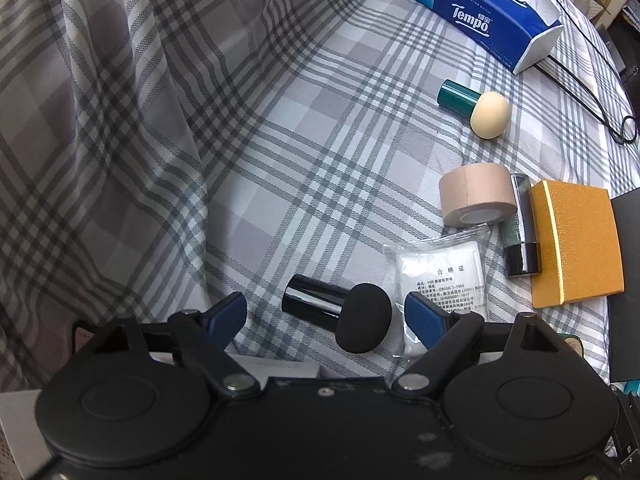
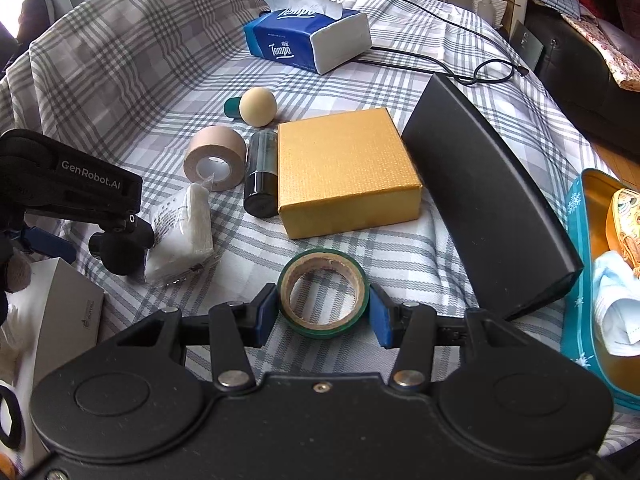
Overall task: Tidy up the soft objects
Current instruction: 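Grasp the black sponge brush with the left tool while the right tool holds the green tape, then carry the sponge brush with the left tool while the right tool drops the tape in the tray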
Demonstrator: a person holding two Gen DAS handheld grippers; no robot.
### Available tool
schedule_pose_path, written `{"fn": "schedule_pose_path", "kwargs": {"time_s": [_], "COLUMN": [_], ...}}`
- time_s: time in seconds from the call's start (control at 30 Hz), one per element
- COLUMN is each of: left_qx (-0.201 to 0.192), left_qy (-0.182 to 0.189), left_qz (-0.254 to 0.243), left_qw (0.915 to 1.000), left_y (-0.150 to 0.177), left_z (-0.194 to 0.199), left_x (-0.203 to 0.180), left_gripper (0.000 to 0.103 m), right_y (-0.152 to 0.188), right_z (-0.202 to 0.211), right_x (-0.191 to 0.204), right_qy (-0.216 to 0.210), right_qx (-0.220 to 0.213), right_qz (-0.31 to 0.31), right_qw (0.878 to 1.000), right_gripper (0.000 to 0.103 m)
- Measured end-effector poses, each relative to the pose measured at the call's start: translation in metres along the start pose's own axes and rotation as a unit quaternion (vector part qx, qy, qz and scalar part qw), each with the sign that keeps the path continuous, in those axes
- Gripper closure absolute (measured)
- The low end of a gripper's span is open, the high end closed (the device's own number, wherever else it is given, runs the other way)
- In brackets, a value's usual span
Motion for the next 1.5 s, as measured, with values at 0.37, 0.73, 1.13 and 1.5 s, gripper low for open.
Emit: {"fn": "schedule_pose_path", "kwargs": {"time_s": [0.37, 0.73, 1.13, 1.5], "left_qx": [0.004, -0.002, -0.041, -0.071], "left_qy": [-0.002, 0.018, 0.040, 0.080], "left_qz": [-0.001, 0.001, -0.006, -0.088], "left_qw": [1.0000, 0.9998, 0.9983, 0.9904], "left_y": [0.000, -0.001, 0.001, 0.024], "left_z": [-0.006, -0.006, 0.047, 0.085], "left_x": [0.000, -0.003, -0.003, -0.070], "left_gripper": [0.030, 0.048, 0.048, 0.048], "right_y": [0.000, 0.000, 0.004, 0.007], "right_z": [0.000, 0.001, 0.028, 0.103], "right_x": [-0.001, -0.002, -0.015, -0.069], "right_qy": [0.000, -0.001, -0.028, -0.009], "right_qx": [0.000, -0.006, -0.025, -0.067], "right_qz": [-0.002, 0.000, -0.048, -0.138], "right_qw": [1.000, 1.000, 0.998, 0.988], "right_gripper": [0.054, 0.054, 0.054, 0.054]}}
Point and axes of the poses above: each gripper's, at about its wrist camera, not at the fingertips, and z roughly against the way its jaws point, x to its left, y to its underside, the point moved 8 cm from there along -z, roughly the way its jaws point, and after that the axes turned 1 degree about z, right-handed, at the moved point
